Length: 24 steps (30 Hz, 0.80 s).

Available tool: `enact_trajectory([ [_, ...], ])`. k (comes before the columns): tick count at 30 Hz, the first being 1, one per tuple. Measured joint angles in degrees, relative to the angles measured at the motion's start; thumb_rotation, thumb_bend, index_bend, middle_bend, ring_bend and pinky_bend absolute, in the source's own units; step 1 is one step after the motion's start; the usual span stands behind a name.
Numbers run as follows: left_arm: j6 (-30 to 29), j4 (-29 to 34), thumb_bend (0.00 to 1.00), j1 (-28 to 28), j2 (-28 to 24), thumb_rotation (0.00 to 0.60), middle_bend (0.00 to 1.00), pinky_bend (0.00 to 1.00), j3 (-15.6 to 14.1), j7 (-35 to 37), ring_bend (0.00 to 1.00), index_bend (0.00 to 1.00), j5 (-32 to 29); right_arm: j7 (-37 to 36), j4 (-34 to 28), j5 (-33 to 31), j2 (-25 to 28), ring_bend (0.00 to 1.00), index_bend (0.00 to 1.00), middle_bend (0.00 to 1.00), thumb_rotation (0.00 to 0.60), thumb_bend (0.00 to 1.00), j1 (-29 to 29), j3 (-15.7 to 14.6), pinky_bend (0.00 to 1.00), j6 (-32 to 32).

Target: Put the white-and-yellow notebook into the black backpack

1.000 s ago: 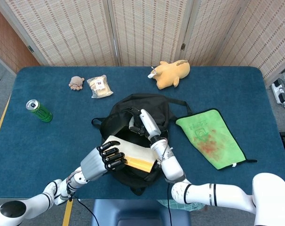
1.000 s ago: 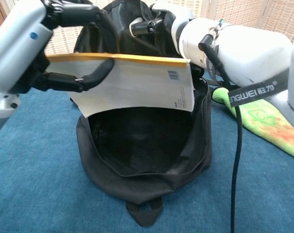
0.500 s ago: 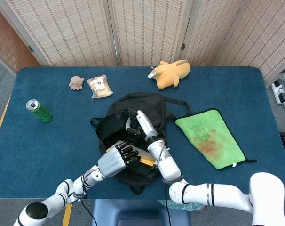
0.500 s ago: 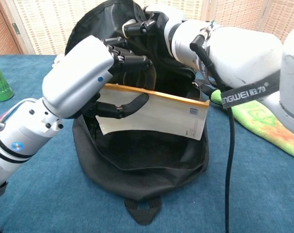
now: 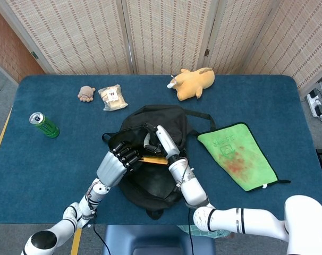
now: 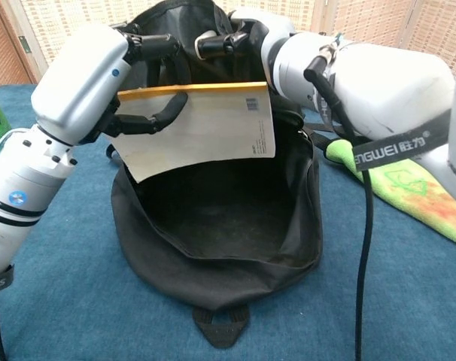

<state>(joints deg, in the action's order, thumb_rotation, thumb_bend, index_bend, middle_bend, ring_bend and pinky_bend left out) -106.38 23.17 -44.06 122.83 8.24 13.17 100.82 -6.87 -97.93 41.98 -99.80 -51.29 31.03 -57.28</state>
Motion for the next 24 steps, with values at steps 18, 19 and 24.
enact_trajectory([
  [18,10.90,2.00,0.57,0.20,4.93,0.600,0.75,0.48,-8.44,-8.80,0.67,0.73,1.49,-0.70,-1.92,-1.32,0.13,0.21,0.63,0.28,0.600,1.00,0.22,0.68,0.19,-0.54],
  [19,12.02,3.05,0.57,0.16,4.77,0.600,0.75,0.48,-8.97,-9.59,0.67,0.73,1.70,-0.72,-2.13,-1.36,0.21,0.21,0.63,0.28,0.600,1.00,0.26,0.73,0.19,-0.60],
  [24,17.59,8.76,0.57,-0.36,3.37,0.600,0.74,0.49,-10.49,-13.01,0.67,0.72,2.02,-0.88,-3.14,-1.98,0.68,0.21,0.63,0.27,0.600,1.00,0.53,0.99,0.19,-0.84],
])
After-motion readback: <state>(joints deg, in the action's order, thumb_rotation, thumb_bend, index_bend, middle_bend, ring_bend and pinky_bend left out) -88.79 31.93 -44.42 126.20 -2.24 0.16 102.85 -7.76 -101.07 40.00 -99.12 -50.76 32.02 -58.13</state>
